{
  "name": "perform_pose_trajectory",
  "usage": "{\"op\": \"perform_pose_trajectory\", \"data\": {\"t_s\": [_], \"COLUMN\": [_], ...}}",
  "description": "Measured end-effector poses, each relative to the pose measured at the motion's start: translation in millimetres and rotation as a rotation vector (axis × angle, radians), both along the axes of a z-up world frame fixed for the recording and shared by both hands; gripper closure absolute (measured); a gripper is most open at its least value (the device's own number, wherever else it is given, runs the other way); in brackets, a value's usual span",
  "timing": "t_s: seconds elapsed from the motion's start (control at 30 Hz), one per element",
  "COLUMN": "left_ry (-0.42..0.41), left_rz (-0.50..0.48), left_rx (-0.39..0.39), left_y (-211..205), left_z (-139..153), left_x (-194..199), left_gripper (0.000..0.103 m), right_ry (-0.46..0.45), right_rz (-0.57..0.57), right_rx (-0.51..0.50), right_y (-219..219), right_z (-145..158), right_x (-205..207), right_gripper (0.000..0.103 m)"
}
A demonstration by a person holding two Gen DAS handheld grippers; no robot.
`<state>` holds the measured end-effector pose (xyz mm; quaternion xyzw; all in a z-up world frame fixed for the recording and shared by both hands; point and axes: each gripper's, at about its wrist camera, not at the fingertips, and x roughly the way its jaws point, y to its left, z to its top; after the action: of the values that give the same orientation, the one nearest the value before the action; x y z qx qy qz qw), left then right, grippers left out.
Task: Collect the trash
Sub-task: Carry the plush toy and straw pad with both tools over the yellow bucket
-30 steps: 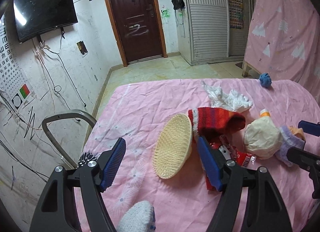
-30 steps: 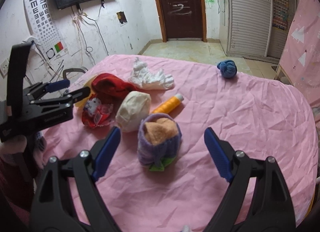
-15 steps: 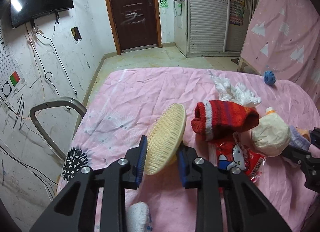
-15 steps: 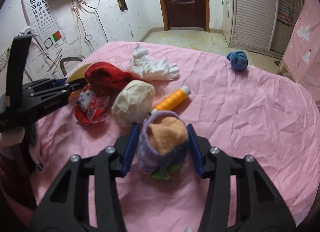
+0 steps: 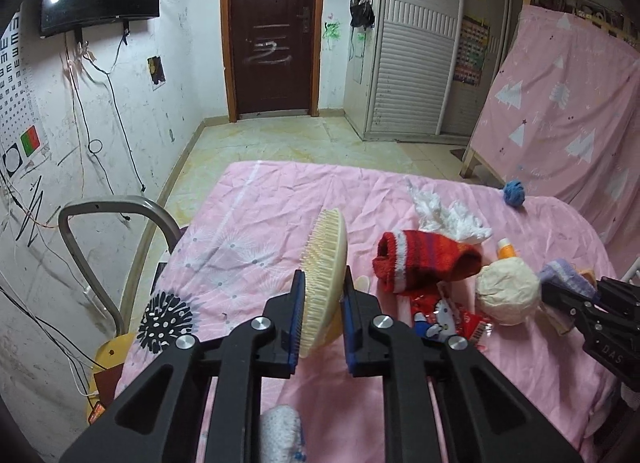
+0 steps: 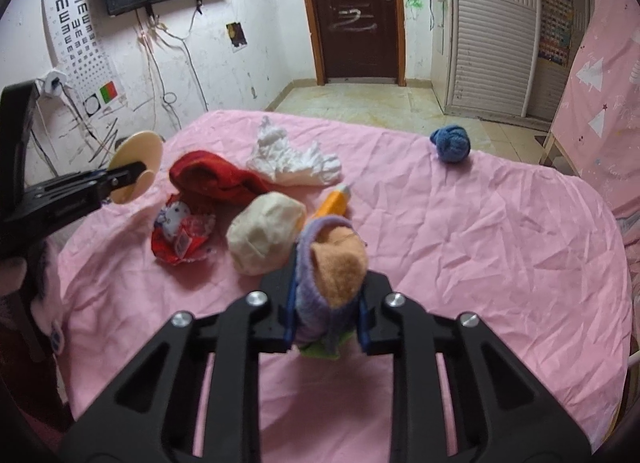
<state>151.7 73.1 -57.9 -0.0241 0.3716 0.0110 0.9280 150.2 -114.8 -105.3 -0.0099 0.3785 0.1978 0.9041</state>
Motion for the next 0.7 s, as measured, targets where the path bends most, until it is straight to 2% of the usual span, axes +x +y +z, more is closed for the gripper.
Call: {"op": "perform_pose_trajectory", "data": {"t_s": [0.33, 0.7], "left_ry": [-0.069, -0.109], "left_rz": [-0.061, -0.166], "left_rx": [0.005, -0.002], "left_y": [-29.2, -86.4], "left_z": [33.9, 55.0], "left_x": [-21.2, -32.1], "left_gripper": [0.096, 0.096], "right_ry": [-0.046, -0.103], "right_rz": [-0.032, -0.117], "right_rx": [0.061, 0.14], "right_y": [-24.8, -82.4], "right_z": [14.1, 31.6], "right_x": [-13.2, -31.1], "right_gripper": [0.082, 0.082]}}
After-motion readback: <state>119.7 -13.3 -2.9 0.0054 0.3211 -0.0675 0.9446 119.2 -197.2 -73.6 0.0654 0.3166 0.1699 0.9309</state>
